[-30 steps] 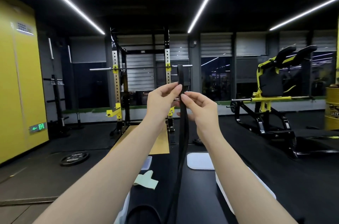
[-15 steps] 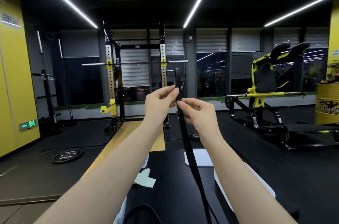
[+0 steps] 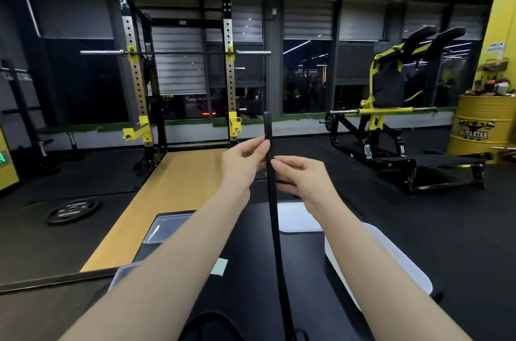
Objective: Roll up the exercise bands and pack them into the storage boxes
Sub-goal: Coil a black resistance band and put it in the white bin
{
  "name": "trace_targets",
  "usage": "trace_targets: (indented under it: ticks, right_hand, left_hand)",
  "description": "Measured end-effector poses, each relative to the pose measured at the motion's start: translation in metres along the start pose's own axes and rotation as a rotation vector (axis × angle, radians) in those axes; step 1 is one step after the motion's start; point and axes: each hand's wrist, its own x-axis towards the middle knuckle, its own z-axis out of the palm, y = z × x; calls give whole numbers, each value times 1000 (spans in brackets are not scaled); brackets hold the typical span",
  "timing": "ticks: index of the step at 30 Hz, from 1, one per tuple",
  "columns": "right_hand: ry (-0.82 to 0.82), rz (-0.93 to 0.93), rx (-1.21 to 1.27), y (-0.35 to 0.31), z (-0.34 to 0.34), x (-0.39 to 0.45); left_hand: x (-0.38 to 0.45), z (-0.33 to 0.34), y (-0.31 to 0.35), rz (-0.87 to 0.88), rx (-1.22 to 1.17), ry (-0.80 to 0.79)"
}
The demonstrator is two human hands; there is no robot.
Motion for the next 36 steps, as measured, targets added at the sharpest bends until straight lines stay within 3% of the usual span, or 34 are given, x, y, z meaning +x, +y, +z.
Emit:
trace_targets:
  ticks: [5,13,21,36]
  right_hand:
    - [7,38,-4,28,4,33]
    - [-11,100,8,86,2,95]
    - [-16,228,59,163,-6,147]
    - [26,408,35,330,-15,251]
  left_hand:
    - [35,-14,-30,-88,-5,-6]
    - [72,-43,-95,-208,45,-158]
    - [96,-61,-184,-346,58,29]
    - [166,-85,-334,-515,136,206]
